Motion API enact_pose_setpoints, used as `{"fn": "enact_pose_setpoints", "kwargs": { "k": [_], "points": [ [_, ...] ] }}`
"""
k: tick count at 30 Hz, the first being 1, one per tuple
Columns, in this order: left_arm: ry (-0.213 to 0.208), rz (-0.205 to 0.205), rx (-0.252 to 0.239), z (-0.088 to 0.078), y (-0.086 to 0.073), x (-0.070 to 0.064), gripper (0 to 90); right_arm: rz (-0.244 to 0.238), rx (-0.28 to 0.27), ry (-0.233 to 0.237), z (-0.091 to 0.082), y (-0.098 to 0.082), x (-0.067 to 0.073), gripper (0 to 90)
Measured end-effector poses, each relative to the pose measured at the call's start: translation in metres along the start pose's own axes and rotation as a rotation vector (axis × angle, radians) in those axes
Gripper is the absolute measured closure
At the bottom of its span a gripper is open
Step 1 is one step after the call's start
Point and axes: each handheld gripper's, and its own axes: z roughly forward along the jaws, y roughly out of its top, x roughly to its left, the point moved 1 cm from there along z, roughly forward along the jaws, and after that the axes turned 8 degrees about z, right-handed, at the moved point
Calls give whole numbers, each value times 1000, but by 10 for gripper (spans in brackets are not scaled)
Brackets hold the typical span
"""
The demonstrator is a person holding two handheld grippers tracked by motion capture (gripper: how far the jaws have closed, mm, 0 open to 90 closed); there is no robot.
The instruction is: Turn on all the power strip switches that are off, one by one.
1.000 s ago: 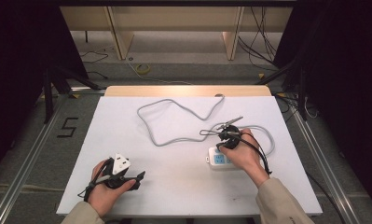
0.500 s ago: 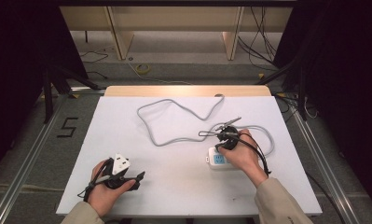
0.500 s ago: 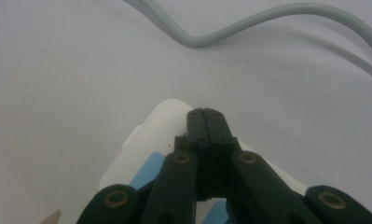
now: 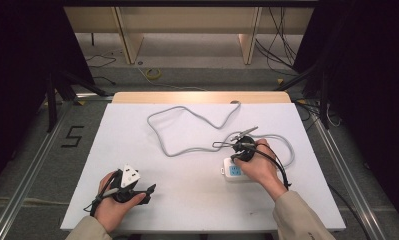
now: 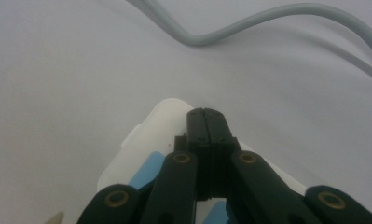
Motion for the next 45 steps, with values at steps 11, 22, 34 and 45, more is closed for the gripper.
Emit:
{"fn": "enact_pose_setpoints", "kwargs": {
  "k": [11, 22, 34, 45],
  "points": [
    [-1, 2, 1, 0, 0, 0, 225, -1, -24, 12, -1, -2, -1, 900],
    [0, -1, -1, 1, 0, 0, 225, -3, -70, 25, -12, -4, -5, 853],
    [2, -3, -2, 0, 0, 1, 225, -28, -136, 65, -22, -11, -11, 763],
    [2, -2, 0, 0, 0, 0, 225, -42, -203, 93, -28, -24, -15, 688]
  ]
}}
